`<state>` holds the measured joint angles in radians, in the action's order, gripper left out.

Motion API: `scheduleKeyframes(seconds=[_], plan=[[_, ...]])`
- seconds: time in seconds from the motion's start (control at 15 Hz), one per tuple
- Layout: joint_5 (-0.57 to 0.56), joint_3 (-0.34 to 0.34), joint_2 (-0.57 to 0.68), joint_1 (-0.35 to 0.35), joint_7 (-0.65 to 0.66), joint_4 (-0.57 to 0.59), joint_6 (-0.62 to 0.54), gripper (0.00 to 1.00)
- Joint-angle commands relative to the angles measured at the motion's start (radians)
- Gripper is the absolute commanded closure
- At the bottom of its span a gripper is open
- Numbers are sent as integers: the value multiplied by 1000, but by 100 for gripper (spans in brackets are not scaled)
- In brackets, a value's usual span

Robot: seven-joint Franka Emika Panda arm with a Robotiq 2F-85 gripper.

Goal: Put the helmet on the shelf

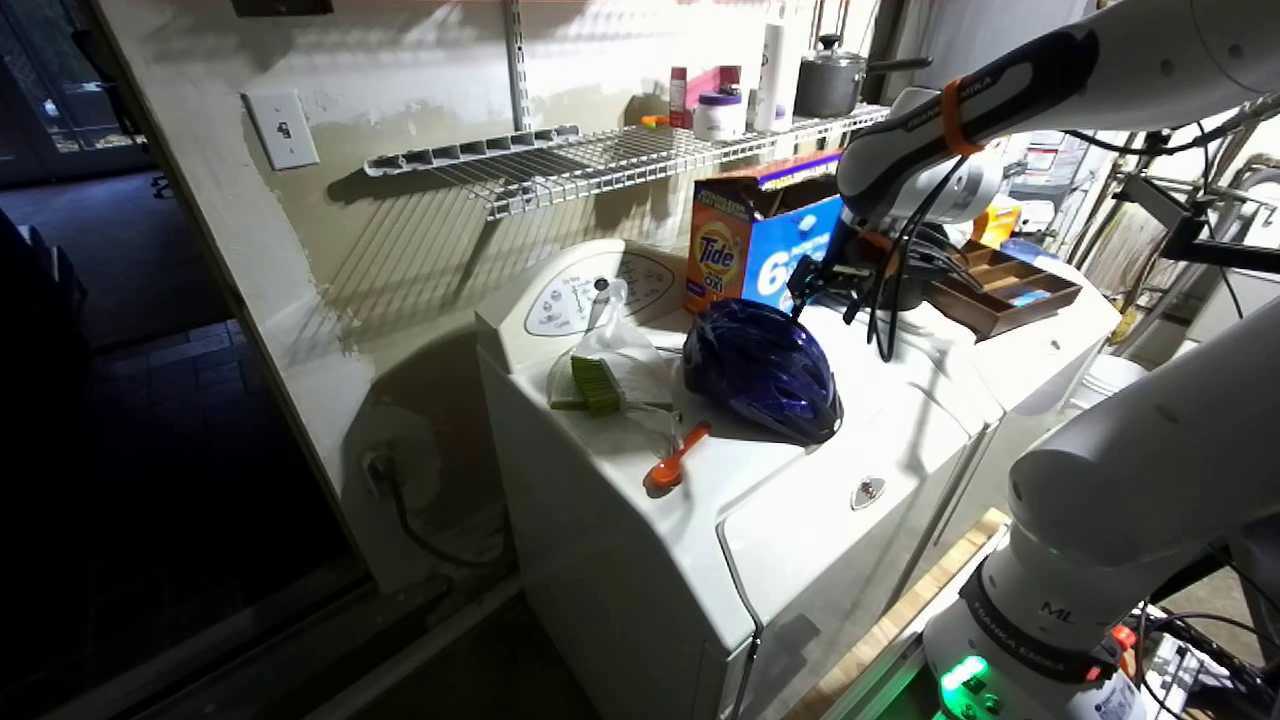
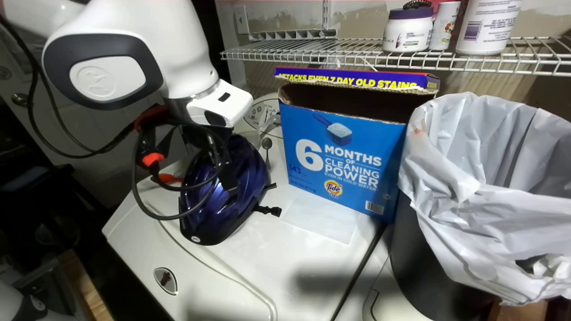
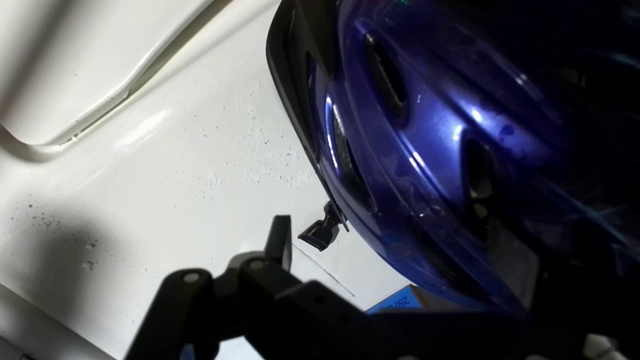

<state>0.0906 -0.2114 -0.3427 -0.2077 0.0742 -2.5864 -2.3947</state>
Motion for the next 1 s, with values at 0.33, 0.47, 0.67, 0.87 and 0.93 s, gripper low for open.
scheduleKeyframes(seconds=[0.33, 0.47, 0.67, 0.87, 0.93], plan=[[13, -19, 14, 17, -150, 12, 4, 0], [16, -22, 15, 20, -177, 13, 7, 0], [14, -21, 18, 24, -204, 7, 8, 0], [2, -15, 31, 28, -220, 2, 4, 0], [-6, -12, 37, 27, -221, 0, -2, 0]])
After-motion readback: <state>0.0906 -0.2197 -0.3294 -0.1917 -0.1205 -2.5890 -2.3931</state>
